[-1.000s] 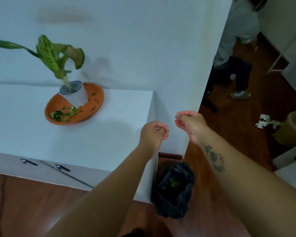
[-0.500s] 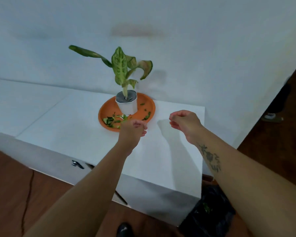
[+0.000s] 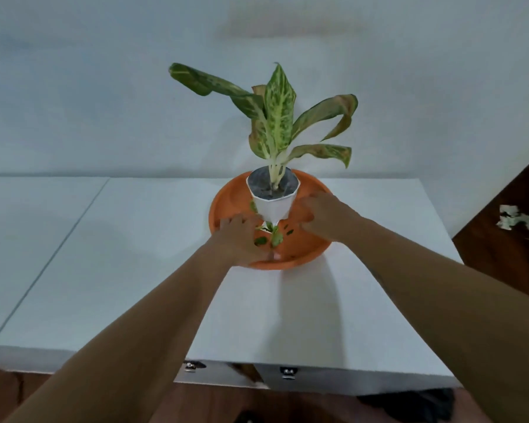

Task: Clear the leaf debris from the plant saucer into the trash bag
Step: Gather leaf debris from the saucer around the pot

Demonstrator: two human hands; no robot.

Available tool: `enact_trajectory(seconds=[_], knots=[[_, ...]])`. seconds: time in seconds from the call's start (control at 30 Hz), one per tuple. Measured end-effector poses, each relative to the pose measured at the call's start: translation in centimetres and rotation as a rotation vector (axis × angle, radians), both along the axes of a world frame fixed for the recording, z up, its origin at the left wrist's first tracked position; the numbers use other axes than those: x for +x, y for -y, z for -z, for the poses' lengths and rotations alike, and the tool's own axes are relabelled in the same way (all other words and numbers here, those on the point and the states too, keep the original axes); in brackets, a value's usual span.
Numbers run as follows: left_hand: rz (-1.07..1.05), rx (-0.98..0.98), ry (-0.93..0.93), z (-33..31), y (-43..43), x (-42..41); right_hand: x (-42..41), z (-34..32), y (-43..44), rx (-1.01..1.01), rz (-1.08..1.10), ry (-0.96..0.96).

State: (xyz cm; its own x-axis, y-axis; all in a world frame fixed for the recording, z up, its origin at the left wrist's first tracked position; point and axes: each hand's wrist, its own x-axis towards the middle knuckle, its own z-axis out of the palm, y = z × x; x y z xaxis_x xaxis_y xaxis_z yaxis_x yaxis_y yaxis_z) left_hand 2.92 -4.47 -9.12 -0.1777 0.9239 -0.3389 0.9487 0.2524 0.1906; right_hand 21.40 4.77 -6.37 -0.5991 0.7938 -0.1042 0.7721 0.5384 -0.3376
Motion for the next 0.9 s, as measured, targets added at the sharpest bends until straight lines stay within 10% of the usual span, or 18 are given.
enact_trajectory(seconds=[0.9], knots=[[0.307,0.144,0.232,-1.3,-0.5,-3.6,-2.7,2.9,3.0,-0.098,-0.320,0.020]])
